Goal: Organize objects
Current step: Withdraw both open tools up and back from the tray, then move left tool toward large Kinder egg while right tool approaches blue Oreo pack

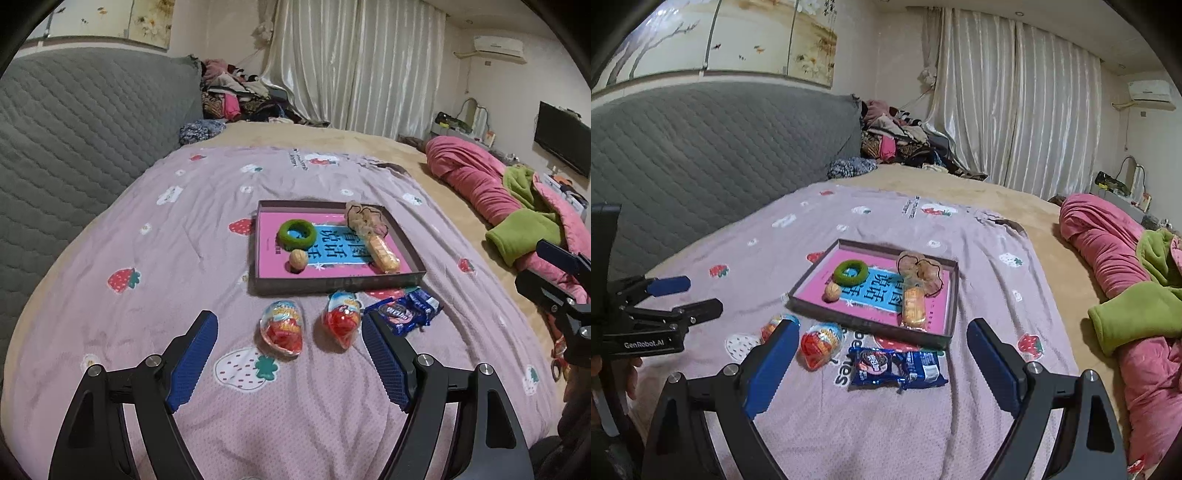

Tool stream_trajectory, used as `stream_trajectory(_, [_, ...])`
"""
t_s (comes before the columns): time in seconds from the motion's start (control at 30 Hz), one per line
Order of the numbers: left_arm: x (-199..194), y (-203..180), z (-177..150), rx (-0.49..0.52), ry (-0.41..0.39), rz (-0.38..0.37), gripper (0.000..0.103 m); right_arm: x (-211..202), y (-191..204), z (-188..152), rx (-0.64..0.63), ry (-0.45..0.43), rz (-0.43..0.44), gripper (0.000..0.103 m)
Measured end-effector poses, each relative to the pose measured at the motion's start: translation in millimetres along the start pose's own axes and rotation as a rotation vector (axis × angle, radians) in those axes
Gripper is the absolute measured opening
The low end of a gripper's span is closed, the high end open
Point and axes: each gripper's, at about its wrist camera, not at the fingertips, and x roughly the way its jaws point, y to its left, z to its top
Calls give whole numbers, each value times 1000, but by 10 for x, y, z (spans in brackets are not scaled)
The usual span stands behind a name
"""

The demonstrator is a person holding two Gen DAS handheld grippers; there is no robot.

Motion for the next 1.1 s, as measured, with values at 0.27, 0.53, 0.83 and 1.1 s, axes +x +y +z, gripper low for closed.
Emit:
stream_trajectory(0.27, [122, -70, -148, 17, 66, -45, 81, 160, 62, -121, -2, 38, 16, 93])
stream_trajectory(0.53, [262, -84, -241, 47, 90, -28, 81, 292, 147, -227, -20, 73, 20, 93])
stream_trajectory(0.83, [438, 21, -270, 29, 152, -16, 81, 452, 228, -323, -53, 121, 15, 93])
stream_trajectory(1.1, [541, 5, -326, 24, 200, -27, 81, 624, 306, -436, -74, 178, 19, 93])
